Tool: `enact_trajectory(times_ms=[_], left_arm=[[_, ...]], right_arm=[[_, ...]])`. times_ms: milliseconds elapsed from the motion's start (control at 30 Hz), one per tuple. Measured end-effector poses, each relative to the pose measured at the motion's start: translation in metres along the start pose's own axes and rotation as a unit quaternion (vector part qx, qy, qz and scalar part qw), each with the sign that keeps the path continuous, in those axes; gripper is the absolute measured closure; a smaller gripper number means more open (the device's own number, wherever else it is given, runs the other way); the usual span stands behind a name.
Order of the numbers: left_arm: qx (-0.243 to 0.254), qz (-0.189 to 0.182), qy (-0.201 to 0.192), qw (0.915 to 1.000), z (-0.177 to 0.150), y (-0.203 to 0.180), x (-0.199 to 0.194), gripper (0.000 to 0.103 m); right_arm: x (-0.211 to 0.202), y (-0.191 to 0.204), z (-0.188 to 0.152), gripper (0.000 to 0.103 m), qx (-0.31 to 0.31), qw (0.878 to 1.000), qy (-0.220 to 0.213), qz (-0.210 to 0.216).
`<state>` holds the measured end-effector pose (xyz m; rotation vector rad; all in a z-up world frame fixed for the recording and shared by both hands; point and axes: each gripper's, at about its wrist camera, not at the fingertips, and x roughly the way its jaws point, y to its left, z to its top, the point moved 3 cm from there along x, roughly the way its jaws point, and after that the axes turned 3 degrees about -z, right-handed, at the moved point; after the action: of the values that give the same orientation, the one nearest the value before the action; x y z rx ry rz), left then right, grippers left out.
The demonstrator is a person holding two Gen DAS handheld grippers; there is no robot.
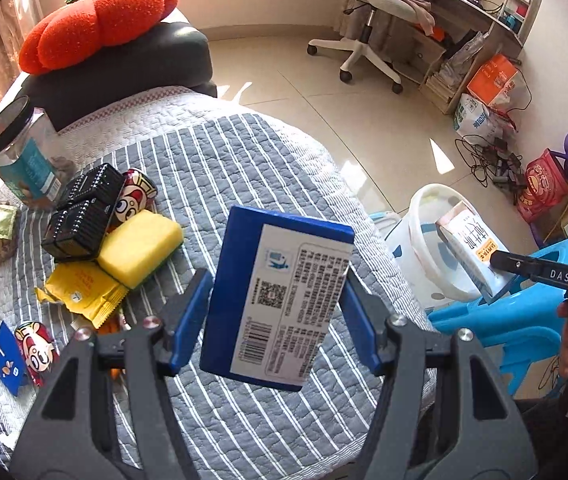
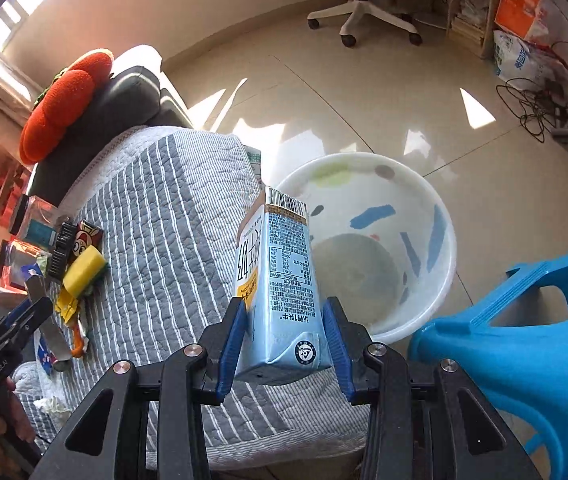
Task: Collect trash
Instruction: 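Drop milk carton into white bucket with right gripper while left carries blue box, then lower the blue box into the white bucket and open the left gripper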
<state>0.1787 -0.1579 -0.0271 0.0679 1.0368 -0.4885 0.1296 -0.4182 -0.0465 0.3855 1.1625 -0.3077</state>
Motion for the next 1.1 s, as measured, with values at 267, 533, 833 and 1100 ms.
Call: enact_trajectory(times_ms=[267, 533, 833, 1100], left_arm=[[-0.007, -0.021, 0.003, 0.9998, 0.007, -0.03, 0.019, 0.038], [0.0, -0.055, 0.011, 0.9984, 0.014, -0.071, 0.037, 0.038], [0.039, -0.097, 0.004, 0.9945, 0.025, -0.128, 0.059, 0.038], [0.07, -0.133, -0.007, 0.9886, 0.03, -0.174, 0.084, 0.038]], right_arm=[[0.017, -0.037, 0.009, 0.062, 0.04, 0.998, 0.013, -0.036], [0.016, -0.063, 0.012, 0.055, 0.084, 0.996, 0.01, -0.041], [-0.027, -0.089, -0.007, 0.037, 0.082, 0.995, -0.018, -0.044], [-0.04, -0.115, -0.028, 0.036, 0.085, 0.995, -0.016, -0.046]])
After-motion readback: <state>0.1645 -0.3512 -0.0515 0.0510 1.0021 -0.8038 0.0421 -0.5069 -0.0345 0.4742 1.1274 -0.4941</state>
